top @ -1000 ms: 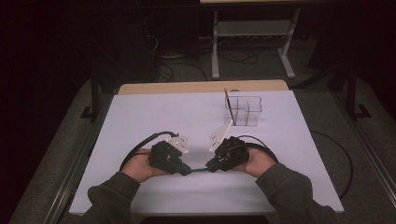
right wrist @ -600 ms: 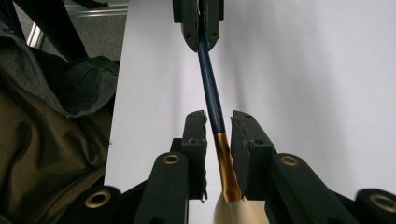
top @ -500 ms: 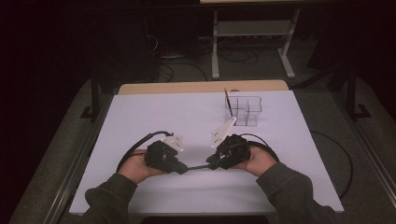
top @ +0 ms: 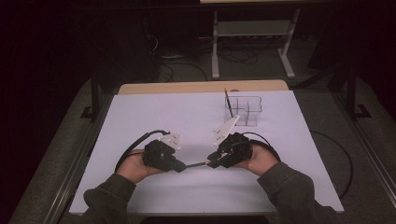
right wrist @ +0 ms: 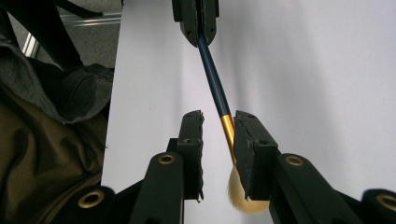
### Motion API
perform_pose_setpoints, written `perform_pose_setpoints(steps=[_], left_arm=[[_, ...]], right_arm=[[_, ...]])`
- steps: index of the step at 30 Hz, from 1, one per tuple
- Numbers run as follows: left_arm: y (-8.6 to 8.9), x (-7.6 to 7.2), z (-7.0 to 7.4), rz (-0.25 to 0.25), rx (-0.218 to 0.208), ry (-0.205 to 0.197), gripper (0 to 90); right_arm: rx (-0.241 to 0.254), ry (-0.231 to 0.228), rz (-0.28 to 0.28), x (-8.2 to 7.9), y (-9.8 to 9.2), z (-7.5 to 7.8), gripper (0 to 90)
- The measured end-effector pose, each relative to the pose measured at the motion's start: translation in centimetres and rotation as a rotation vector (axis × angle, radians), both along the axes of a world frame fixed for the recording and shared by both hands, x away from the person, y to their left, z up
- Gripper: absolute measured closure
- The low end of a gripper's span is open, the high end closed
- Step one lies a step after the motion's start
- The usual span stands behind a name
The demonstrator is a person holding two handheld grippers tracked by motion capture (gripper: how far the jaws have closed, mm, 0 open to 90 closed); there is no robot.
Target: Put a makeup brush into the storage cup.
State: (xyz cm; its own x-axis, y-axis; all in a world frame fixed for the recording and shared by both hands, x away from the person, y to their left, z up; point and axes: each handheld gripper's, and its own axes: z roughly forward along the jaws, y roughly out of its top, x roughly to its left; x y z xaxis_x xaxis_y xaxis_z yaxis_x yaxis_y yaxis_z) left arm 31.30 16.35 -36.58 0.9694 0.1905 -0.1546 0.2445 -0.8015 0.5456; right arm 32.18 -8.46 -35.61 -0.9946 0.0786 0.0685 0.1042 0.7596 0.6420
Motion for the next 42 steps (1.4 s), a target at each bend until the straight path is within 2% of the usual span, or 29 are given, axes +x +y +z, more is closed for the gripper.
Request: perform_pose_setpoints(steps=[6, 11, 22, 42], left_arm=[[0.1, 0.1, 0.0, 0.022, -0.006, -0.002, 84.8], [0.2, 0.3, 0.1, 0.027, 0.001, -0.012, 84.8], [0.4, 0.6, 0.1, 0.074, -0.01, -0.008, 84.8], [0.3, 1.3, 0.5, 0.134, -0.029, -0.008, 84.8]], right_arm=[[0.016, -0.001, -0.028, 0.1, -0.4, 0.2, 68.6], [0.018, 0.0, -0.035, 0.1, -0.6, 0.2, 67.9], [0.022, 0.007, -0.053, 0.3, -1.0, 0.1, 66.1], [0.002, 0.069, -0.135, 1.2, -1.7, -1.2, 55.4]])
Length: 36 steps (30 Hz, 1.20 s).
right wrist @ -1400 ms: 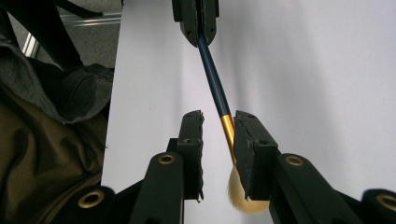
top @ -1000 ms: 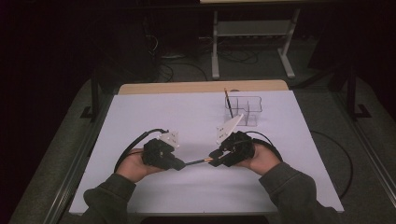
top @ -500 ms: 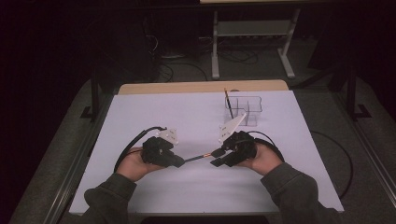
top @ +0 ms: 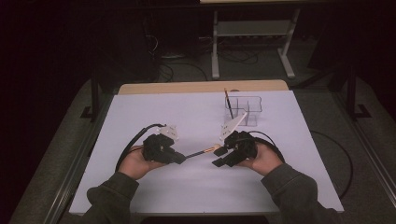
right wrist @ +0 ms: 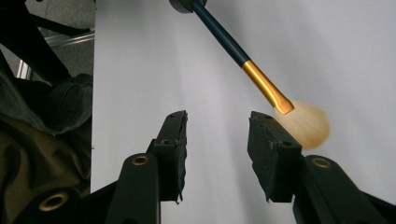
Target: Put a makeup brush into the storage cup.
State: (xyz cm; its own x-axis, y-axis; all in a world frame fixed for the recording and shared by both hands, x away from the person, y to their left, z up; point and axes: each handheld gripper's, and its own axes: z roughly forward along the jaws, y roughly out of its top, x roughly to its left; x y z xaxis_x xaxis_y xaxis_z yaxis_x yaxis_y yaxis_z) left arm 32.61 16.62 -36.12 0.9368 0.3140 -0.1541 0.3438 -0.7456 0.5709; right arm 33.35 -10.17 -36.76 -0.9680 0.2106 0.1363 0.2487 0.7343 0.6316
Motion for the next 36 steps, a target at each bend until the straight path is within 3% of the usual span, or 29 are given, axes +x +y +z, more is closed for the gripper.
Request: perform_pose_setpoints(steps=[16, 21, 36], left_arm=[[-0.7, 0.4, 0.2, 0.034, -0.024, -0.006, 84.8], [-1.1, 0.4, 0.3, 0.041, -0.032, -0.006, 84.8], [-2.2, 0.6, 0.0, 0.038, -0.041, 0.006, 84.7]], right_arm=[[0.005, 0.057, -0.083, 1.1, -0.9, -0.9, 52.0], [-0.002, 0.056, -0.109, 1.2, -1.2, -1.2, 52.1], [0.081, 0.069, -0.165, 1.4, -1.7, -0.6, 56.6]])
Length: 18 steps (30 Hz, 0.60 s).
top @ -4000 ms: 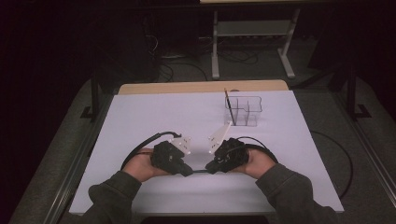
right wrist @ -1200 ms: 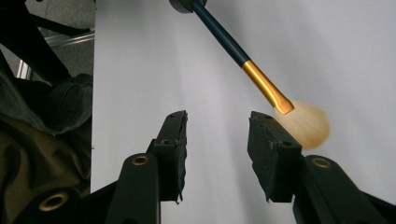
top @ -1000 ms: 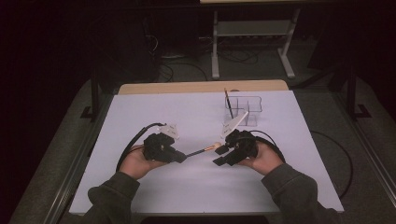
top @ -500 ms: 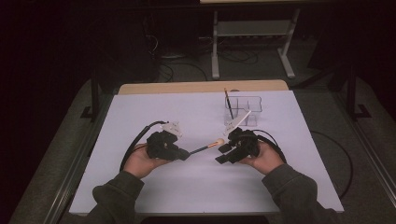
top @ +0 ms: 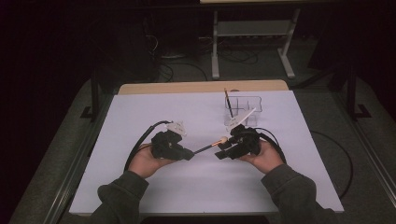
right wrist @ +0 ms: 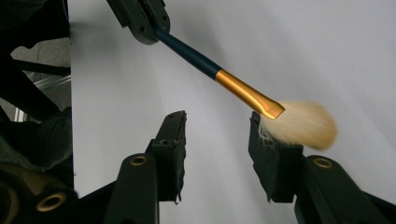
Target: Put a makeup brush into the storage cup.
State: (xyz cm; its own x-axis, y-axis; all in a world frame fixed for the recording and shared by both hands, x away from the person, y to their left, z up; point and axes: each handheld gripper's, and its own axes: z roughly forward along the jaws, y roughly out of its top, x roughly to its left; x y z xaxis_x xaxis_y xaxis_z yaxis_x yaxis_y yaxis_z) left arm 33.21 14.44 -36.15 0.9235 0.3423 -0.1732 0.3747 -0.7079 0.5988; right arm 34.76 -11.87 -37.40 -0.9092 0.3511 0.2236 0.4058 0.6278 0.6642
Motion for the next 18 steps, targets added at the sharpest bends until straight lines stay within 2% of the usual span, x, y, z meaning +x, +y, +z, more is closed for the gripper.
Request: perform_pose_setpoints(steps=[5, 9, 11, 18], left_arm=[[-0.3, 0.1, -0.3, 0.006, 0.01, 0.011, 84.6], [-0.6, 0.2, -0.5, 0.002, 0.017, 0.01, 84.6], [-0.7, 0.2, -0.6, 0.001, 0.02, 0.011, 84.6], [-1.3, 0.2, -1.0, -0.01, 0.037, 0.018, 84.5]], right_arm=[[0.034, 0.004, -0.013, -0.2, -0.1, 0.2, 61.7], [0.05, -0.02, -0.017, -0.2, -0.2, 0.5, 64.2], [0.066, -0.012, -0.023, -0.2, -0.3, 0.7, 65.2], [0.075, -0.041, -0.027, -0.4, -0.2, 1.1, 68.7]])
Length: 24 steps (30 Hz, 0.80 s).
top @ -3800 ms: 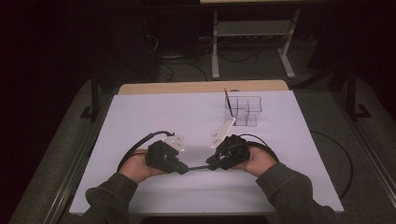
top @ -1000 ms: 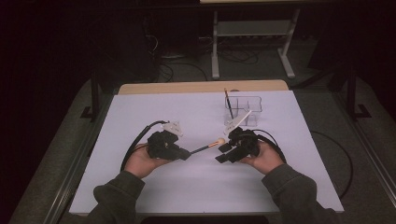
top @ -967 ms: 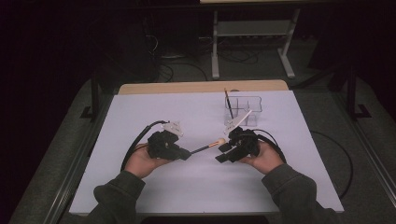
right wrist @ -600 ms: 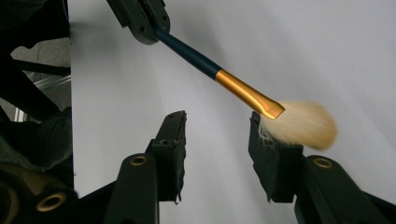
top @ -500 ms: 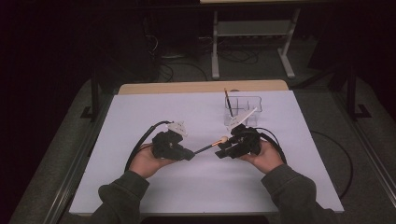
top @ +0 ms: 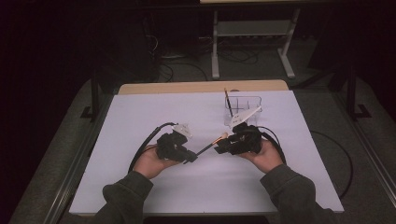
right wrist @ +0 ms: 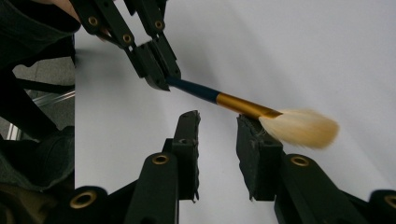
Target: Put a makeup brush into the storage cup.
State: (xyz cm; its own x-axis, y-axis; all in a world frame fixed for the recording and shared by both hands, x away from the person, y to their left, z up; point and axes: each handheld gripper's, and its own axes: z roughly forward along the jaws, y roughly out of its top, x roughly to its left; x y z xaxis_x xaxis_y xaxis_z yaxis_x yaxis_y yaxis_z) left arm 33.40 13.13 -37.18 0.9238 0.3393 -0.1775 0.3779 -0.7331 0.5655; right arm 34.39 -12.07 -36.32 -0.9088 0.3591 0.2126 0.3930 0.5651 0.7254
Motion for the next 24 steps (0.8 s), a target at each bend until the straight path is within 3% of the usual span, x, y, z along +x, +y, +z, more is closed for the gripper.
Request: perform_pose_setpoints(steps=[11, 24], left_arm=[[-0.7, -0.1, -0.3, -0.005, -0.005, 0.012, 84.5], [-0.9, -0.2, -0.1, -0.014, -0.02, 0.005, 84.5]], right_arm=[[0.039, -0.035, 0.027, -0.2, 1.2, 1.3, 72.0], [0.117, -0.03, 0.05, -0.1, 2.6, 1.8, 75.7]])
